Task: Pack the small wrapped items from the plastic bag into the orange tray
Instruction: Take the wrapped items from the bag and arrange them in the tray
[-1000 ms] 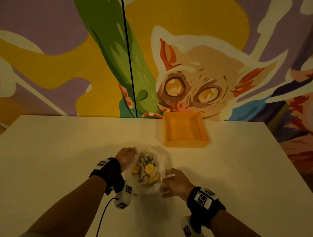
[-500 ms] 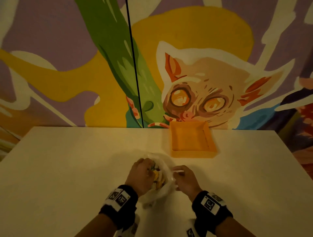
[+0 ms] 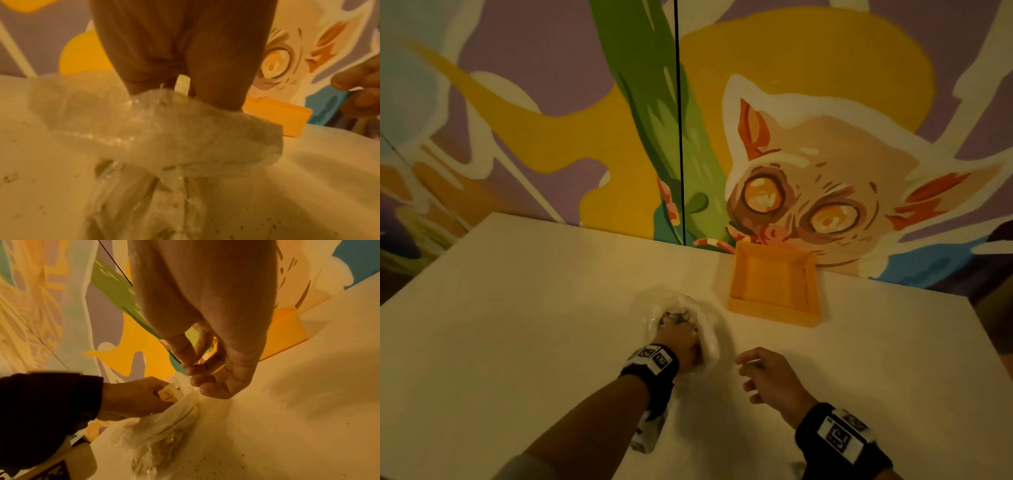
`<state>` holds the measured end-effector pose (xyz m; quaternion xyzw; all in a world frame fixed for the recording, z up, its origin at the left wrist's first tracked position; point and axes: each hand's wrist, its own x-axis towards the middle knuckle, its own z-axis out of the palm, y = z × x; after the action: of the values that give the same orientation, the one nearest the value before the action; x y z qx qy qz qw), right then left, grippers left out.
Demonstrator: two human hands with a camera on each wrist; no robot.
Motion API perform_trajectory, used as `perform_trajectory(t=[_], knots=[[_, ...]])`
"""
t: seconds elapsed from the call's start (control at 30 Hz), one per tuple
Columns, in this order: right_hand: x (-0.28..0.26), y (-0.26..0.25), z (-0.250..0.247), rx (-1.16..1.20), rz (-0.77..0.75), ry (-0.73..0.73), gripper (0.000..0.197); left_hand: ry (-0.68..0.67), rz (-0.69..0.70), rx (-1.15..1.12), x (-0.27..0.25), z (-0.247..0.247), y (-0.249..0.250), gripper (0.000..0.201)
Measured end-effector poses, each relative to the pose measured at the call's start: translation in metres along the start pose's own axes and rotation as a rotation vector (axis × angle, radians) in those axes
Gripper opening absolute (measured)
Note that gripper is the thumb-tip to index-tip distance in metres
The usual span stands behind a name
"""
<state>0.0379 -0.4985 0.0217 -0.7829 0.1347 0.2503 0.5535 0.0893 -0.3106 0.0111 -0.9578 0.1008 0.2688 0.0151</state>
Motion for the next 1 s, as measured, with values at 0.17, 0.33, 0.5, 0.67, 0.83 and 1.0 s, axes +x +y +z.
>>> perform_trajectory(t=[0.17,0.33,0.5,0.67,0.83,1.0], knots=[[0.013,-0.014,0.005,0.013,0.031,-0.006,0.017,0.139,0.003,-0.272,0.005,-0.003,0.001,0.030],[0.026,-0.025,0.012,0.043,0.054,0.021,0.017,0.271,0.007,-0.893,0.010,-0.004,0.000,0.025],[0.026,-0.025,0.010,0.081,0.025,0.056,0.016,0.356,-0.042,-1.474,0.015,-0.008,-0.013,0.026],[0.030,-0.022,0.018,0.087,-0.090,0.001,0.024,0.289,-0.111,-1.690,0.018,-0.006,-0.020,0.032],[0.035,-0.025,0.040,0.040,-0.308,-0.012,0.041,0.186,-0.051,-1.885,0.006,-0.011,-0.017,0.028],[0.036,-0.036,0.043,0.005,-0.418,0.136,0.008,0.084,-0.104,-1.959,0.000,-0.009,-0.016,0.021]])
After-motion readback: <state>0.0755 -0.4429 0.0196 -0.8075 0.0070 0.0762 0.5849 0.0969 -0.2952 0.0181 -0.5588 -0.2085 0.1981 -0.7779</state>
